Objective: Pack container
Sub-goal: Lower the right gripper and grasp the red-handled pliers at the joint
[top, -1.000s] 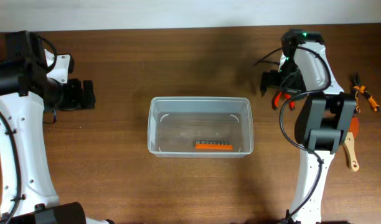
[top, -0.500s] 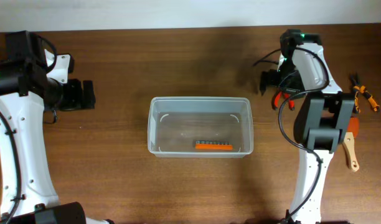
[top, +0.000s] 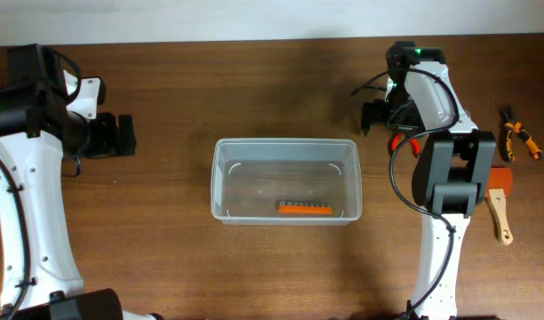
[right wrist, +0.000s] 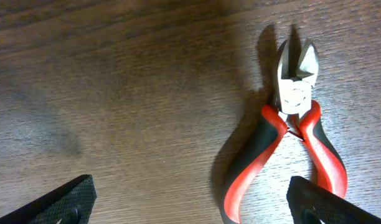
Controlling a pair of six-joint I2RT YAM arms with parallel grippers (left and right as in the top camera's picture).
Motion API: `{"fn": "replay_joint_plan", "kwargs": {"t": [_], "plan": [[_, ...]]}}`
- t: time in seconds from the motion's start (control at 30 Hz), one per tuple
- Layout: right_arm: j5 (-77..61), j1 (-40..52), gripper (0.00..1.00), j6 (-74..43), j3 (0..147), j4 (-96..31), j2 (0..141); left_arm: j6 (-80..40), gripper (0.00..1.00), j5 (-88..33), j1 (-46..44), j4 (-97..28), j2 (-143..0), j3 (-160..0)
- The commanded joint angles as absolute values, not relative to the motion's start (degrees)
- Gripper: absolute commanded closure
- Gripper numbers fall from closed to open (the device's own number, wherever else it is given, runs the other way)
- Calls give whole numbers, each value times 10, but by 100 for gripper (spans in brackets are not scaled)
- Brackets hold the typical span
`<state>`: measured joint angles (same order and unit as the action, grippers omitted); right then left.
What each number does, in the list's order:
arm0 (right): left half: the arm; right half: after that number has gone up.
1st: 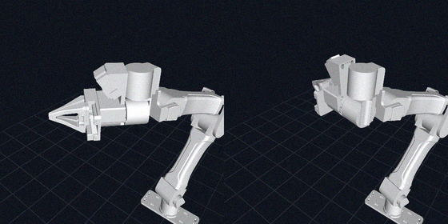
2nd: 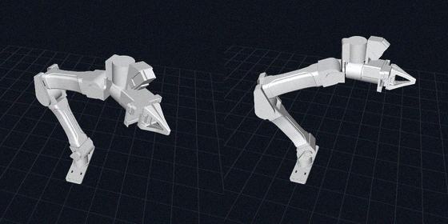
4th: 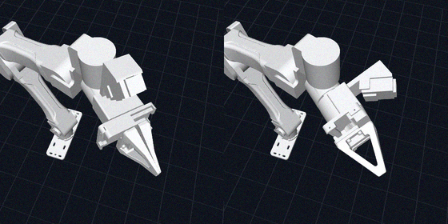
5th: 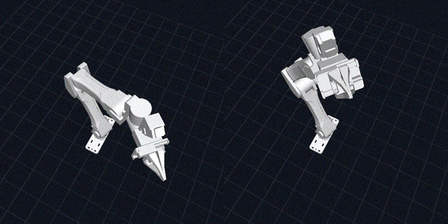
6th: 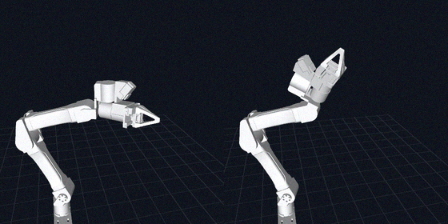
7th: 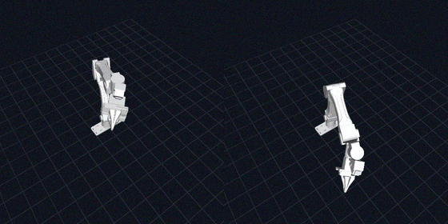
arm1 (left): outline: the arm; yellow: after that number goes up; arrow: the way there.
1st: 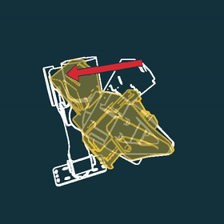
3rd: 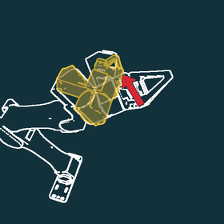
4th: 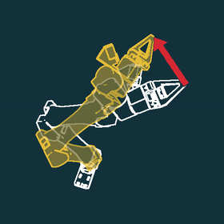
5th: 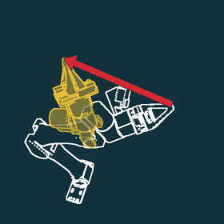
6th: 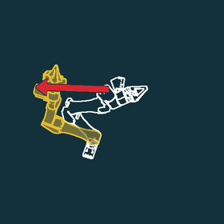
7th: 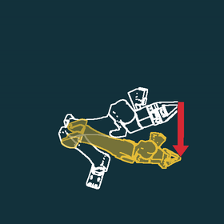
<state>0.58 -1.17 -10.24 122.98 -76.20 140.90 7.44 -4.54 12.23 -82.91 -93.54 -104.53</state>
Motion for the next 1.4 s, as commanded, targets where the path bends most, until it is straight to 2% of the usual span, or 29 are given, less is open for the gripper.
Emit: {"fn": "replay_joint_plan", "kwargs": {"t": [0.0, 0.97, 1.3, 1.37], "plan": [[18, -12, 1, -99, 1227, -762, 1426, 67, 1, -51, 120, -828, -938, -1051], [17, -23, 0, -175, 1227, -756, 1437, 67, 1, -51, 120, -828, -938, -1051], [4, -36, 20, -185, 1227, -758, 1437, 67, 1, -51, 120, -828, -938, -1051], [4, -37, 21, -185, 1227, -758, 1437, 67, 1, -51, 120, -828, -938, -1051]]}}
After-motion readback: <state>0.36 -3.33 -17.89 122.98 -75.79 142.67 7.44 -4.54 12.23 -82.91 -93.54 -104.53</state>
